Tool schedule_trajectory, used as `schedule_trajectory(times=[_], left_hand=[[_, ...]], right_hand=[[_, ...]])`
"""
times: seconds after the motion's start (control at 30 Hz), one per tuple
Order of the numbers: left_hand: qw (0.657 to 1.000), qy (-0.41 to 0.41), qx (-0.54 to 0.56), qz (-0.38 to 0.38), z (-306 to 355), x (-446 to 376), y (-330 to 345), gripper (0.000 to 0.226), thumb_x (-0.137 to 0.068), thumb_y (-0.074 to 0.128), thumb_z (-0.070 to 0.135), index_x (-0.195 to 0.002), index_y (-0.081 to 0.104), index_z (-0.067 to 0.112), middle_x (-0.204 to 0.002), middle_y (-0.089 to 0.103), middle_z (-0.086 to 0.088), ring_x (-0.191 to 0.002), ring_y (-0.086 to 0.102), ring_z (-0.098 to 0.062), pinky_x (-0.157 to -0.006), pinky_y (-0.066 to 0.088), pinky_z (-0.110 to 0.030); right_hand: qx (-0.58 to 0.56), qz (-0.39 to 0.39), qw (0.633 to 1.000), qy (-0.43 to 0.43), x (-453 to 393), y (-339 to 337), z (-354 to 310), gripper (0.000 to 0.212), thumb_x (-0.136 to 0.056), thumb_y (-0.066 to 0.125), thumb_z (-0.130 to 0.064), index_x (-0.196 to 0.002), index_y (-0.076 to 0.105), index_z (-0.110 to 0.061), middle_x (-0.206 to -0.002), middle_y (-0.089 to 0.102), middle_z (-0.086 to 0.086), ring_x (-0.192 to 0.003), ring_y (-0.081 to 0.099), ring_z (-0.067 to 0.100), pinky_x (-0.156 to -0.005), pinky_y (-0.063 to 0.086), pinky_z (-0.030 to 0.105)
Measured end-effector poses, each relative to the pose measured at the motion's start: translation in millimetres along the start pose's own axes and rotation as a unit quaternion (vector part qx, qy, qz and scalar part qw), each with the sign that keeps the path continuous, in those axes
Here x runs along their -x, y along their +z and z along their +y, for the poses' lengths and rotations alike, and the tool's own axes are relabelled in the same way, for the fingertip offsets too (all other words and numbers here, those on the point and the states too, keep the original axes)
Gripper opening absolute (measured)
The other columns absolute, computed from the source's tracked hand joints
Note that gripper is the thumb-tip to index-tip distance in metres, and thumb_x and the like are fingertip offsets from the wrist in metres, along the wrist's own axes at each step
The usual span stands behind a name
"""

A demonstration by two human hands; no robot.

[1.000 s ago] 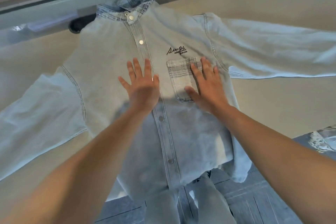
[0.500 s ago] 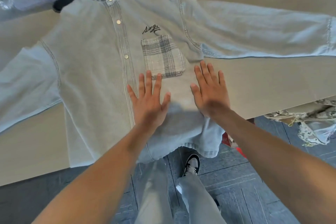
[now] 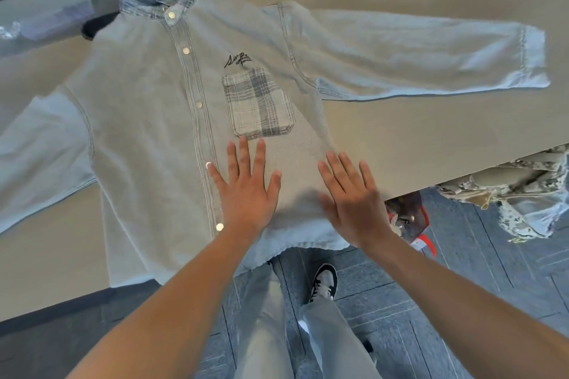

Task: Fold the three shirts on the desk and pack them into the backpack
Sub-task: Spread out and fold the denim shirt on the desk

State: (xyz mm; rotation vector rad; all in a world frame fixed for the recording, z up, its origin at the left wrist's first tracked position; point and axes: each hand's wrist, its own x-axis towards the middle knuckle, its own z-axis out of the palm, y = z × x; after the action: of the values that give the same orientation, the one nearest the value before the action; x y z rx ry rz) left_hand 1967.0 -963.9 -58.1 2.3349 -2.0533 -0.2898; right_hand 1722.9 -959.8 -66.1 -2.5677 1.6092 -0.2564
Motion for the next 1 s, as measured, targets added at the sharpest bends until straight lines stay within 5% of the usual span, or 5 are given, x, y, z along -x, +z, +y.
schedule_trajectory(times=[0.13, 0.3, 0.63, 0.8, 1.0], left_hand=[[0.999, 0.010, -0.006, -0.032, 1.8, 1.0, -7.3, 0.070, -0.108, 0.020, 0.059, -0.166, -0.001, 0.027, -0.173, -0.014, -0.005, -0.159, -0.016, -0.027, -0.121, 0.000, -0.072], [0.999, 0.015, 0.019, -0.025, 3.2, -30.6, -31.1, 0.066, -0.103, 0.034, 0.056, -0.155, 0.035, 0.016, -0.172, 0.014, -0.014, -0.160, 0.000, -0.030, -0.122, 0.005, -0.069], [0.996, 0.006, 0.087, -0.007, -2.8, -165.3, -38.6, 0.064, -0.108, 0.020, 0.055, -0.166, 0.003, 0.033, -0.174, -0.008, 0.001, -0.159, -0.015, -0.019, -0.124, -0.006, -0.065], [0.999, 0.036, 0.014, 0.016, -28.7, -188.5, -25.8, 0.069, -0.106, 0.020, 0.062, -0.166, 0.005, 0.031, -0.175, -0.001, -0.005, -0.160, -0.009, -0.030, -0.122, -0.002, -0.070], [0.999, 0.045, -0.010, 0.014, -29.7, -191.7, -28.9, 0.072, -0.104, 0.018, 0.063, -0.166, 0.014, 0.027, -0.174, 0.004, -0.011, -0.160, 0.000, -0.036, -0.121, 0.006, -0.070]], right_hand=[[-0.012, -0.036, 0.999, 0.019, 1.8, -5.4, -3.9, 0.060, -0.110, 0.043, -0.041, -0.163, 0.033, -0.016, -0.173, 0.021, 0.009, -0.159, 0.021, 0.031, -0.125, 0.022, 0.059], [-0.071, 0.019, 0.991, 0.111, -28.9, -18.1, -7.6, 0.061, -0.109, 0.040, -0.038, -0.161, 0.035, -0.006, -0.168, 0.031, 0.016, -0.158, 0.024, 0.033, -0.126, 0.022, 0.058], [-0.013, -0.022, 0.977, 0.212, -262.9, -30.2, -2.9, 0.071, -0.109, 0.015, -0.053, -0.167, 0.014, -0.012, -0.174, 0.010, 0.017, -0.162, 0.004, 0.033, -0.129, 0.008, 0.056], [0.009, -0.134, 0.951, 0.279, -292.7, 1.3, 33.5, 0.082, -0.099, 0.006, -0.073, -0.166, -0.011, -0.029, -0.172, -0.023, 0.010, -0.159, -0.019, 0.032, -0.123, -0.008, 0.068], [0.015, -0.093, 0.950, 0.297, -304.9, 5.1, 49.8, 0.090, -0.092, 0.010, -0.084, -0.166, -0.007, -0.036, -0.174, -0.019, 0.005, -0.160, -0.019, 0.027, -0.122, -0.009, 0.069]])
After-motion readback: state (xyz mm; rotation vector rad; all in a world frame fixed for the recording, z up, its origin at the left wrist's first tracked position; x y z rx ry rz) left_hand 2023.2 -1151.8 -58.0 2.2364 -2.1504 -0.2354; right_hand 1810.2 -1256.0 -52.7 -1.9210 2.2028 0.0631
